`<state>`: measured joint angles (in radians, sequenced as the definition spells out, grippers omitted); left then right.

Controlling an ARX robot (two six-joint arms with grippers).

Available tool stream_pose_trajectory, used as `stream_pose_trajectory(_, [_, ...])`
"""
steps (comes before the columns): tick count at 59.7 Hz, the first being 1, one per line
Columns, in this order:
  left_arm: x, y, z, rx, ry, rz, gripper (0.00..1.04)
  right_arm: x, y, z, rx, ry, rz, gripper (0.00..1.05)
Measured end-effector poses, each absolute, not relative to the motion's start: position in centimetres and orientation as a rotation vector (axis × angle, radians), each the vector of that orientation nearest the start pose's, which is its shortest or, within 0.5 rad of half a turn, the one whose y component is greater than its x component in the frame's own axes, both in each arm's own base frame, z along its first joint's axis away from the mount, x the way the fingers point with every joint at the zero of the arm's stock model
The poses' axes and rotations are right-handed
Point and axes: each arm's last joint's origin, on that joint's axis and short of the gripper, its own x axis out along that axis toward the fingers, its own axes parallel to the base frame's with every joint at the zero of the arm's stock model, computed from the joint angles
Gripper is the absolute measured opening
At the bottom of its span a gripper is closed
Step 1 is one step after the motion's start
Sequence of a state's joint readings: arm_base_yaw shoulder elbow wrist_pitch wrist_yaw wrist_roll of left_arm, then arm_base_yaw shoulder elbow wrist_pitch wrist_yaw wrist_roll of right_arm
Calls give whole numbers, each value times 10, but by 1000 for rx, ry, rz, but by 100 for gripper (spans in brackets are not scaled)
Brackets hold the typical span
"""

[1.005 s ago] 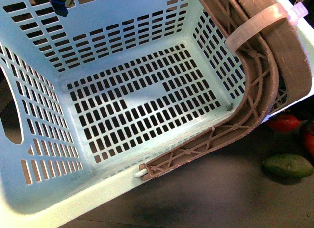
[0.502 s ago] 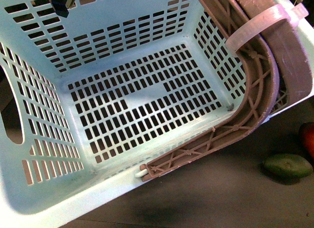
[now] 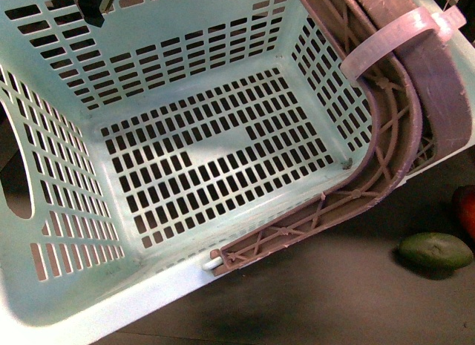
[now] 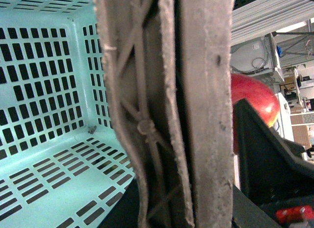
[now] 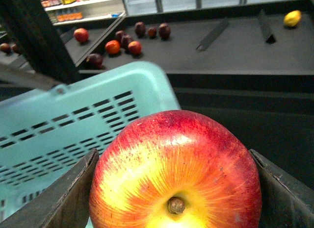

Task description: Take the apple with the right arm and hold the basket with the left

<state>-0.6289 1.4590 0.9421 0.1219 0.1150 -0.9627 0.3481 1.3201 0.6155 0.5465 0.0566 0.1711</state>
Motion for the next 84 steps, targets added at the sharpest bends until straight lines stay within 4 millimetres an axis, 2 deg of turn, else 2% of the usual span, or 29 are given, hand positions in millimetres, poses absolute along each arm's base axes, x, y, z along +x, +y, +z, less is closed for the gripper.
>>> stream_pose_trajectory(13, [259,-192,260,-803,706,-484,17,259,112,207,124,252,310,80])
stream_pose_trajectory(21, [259,-192,260,-802,706,-483,17,259,114,199,119,275,306,97])
stream_pose_trajectory(24, [259,-192,260,-802,706,-484,17,258,113,201,122,264,301,97])
stream_pose_trajectory(30, [258,-193,260,-802,711,-490,17,258,101,212,127,205,205,96])
stream_pose_trajectory(37, [259,-193,258,-805,716,-482,17,251,77,226,138,141,23,96])
stream_pose_trajectory(43, [260,-191,258,-798,702,-464,17,248,70,228,139,119,-13,95])
stream_pose_trajectory(50, [259,-192,258,-794,711,-483,17,234,59,217,64,17,14,75])
stream_pose_trajectory(51, [259,-193,258,-798,716,-488,17,230,55,213,51,14,12,70])
stream_pose_trajectory(58, [259,-192,258,-804,717,-484,17,212,42,204,25,8,10,50])
stream_pose_trajectory(75, [259,-192,258,-800,713,-480,17,181,23,188,7,10,7,4])
stream_pose_trajectory(84, [259,-192,258,-799,710,-475,17,168,16,183,3,12,5,2])
